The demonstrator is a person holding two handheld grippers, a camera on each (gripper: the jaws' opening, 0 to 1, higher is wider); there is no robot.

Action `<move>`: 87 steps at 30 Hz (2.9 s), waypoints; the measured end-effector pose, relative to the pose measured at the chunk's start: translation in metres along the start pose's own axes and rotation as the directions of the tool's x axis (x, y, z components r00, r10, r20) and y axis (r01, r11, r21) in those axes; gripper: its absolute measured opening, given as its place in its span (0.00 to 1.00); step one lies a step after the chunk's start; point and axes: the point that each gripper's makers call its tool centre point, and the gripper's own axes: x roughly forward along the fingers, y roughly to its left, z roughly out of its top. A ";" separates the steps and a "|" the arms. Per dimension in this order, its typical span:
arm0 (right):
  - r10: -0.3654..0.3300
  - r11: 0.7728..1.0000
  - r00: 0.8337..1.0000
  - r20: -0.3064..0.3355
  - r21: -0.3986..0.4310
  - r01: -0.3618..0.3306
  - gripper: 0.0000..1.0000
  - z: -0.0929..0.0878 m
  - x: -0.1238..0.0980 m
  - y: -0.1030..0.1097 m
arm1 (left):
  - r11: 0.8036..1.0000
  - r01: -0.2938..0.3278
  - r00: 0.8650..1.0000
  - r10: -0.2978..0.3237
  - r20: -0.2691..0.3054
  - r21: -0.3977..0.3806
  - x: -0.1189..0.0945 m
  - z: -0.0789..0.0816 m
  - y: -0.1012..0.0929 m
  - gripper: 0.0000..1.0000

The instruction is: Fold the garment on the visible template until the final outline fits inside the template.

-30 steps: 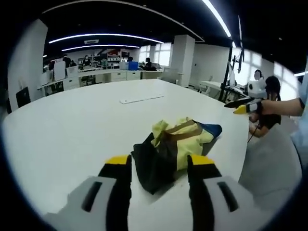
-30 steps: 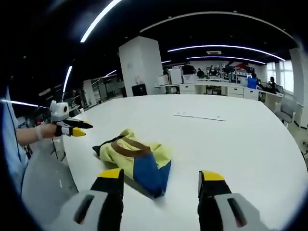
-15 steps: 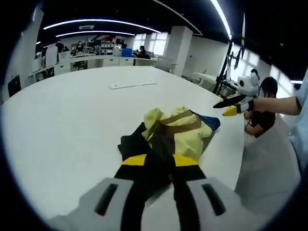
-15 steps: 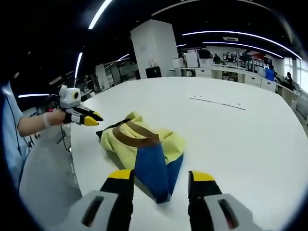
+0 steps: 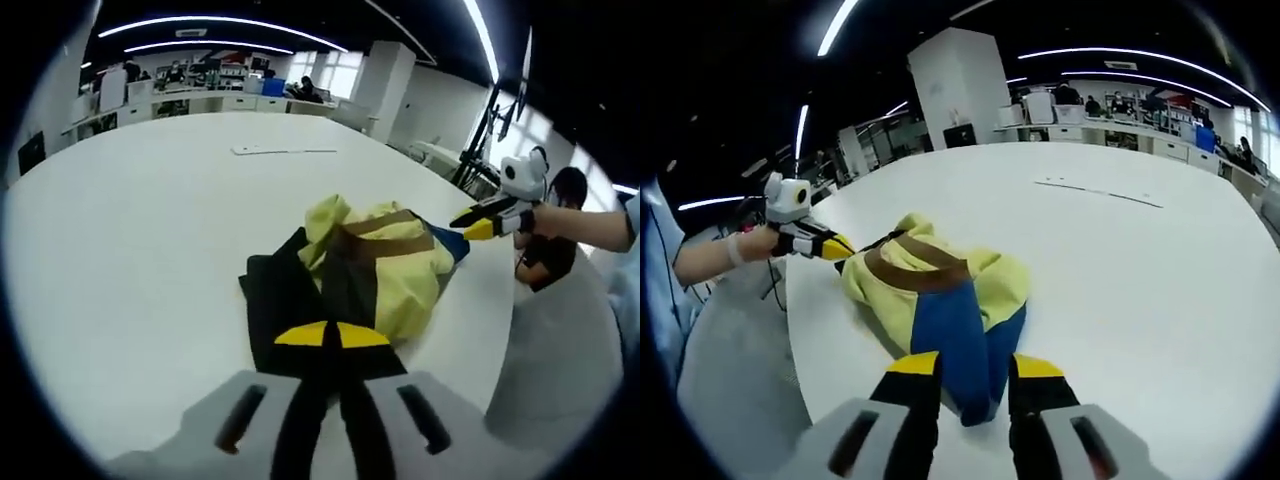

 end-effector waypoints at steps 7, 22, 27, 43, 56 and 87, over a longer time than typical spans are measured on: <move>0.014 1.000 1.000 -0.011 0.008 -0.014 0.17 -0.001 0.003 0.002 | 1.000 -0.002 1.000 0.002 -0.011 -0.017 0.001 -0.002 -0.002 0.06; 0.030 0.999 0.999 -0.024 0.036 -0.029 0.00 -0.006 0.011 0.003 | 0.999 -0.007 1.000 0.006 -0.020 -0.035 0.001 -0.006 -0.004 0.00; 0.021 1.000 1.000 0.007 0.022 -0.021 0.00 0.001 0.000 0.004 | 0.999 -0.014 1.000 0.014 0.016 -0.037 -0.010 0.003 -0.002 0.00; -0.025 0.999 0.962 0.270 0.027 0.018 0.00 0.079 -0.064 0.012 | 0.995 -0.055 0.983 0.039 0.177 0.085 -0.073 0.085 -0.011 0.00; 0.066 0.998 0.861 0.504 -0.033 -0.057 0.00 0.163 -0.125 0.050 | 0.988 -0.081 0.934 0.029 0.357 0.131 -0.135 0.165 -0.027 0.00; 0.125 0.992 0.795 0.594 -0.085 -0.092 0.00 0.261 -0.103 0.006 | 0.968 -0.149 0.919 0.061 0.389 0.201 -0.118 0.252 0.035 0.00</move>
